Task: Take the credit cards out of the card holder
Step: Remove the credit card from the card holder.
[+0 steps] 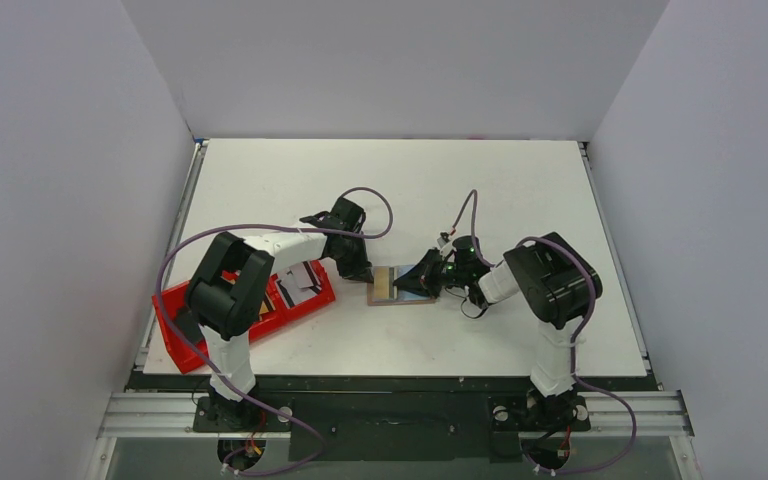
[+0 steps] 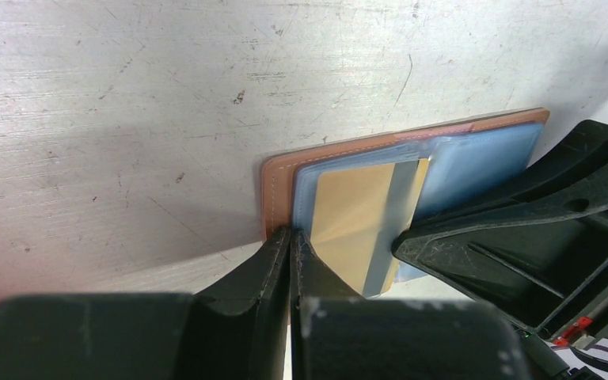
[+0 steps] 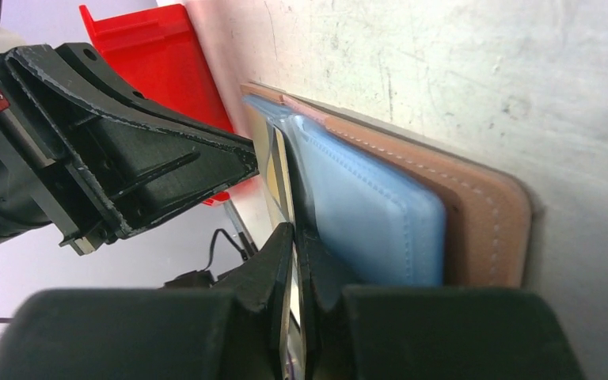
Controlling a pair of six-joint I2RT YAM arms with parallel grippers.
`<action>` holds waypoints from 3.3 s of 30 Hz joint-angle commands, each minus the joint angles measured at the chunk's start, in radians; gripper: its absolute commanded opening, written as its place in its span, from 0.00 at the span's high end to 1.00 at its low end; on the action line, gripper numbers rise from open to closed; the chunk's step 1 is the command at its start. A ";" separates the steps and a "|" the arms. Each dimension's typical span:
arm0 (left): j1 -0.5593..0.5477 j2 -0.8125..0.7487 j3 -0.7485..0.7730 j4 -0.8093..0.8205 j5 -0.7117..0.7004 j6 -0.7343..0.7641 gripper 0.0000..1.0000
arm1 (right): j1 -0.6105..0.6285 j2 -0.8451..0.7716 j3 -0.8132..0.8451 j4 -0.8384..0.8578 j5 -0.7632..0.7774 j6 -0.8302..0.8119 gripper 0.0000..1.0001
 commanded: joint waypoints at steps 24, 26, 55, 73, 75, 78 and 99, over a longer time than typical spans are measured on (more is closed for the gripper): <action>-0.013 0.138 -0.082 0.046 -0.086 0.004 1.00 | -0.029 -0.076 0.017 -0.192 0.099 -0.174 0.70; -0.014 0.138 -0.081 0.046 -0.086 0.005 1.00 | -0.017 -0.066 0.025 -0.196 0.105 -0.175 0.70; -0.015 0.126 -0.087 0.046 -0.088 0.002 1.00 | -0.079 -0.178 0.017 -0.401 0.179 -0.311 1.00; -0.026 0.026 0.031 -0.013 -0.033 0.051 0.98 | -0.100 -0.244 0.033 -0.451 0.158 -0.340 1.00; -0.027 0.005 0.056 -0.022 -0.021 0.055 0.93 | -0.101 -0.245 0.033 -0.449 0.152 -0.337 1.00; -0.028 -0.020 0.094 -0.042 -0.012 0.062 0.85 | -0.103 -0.251 0.034 -0.447 0.145 -0.334 1.00; 0.009 -0.092 0.053 0.202 0.300 -0.062 0.47 | -0.159 -0.328 0.014 -0.374 0.032 -0.246 1.00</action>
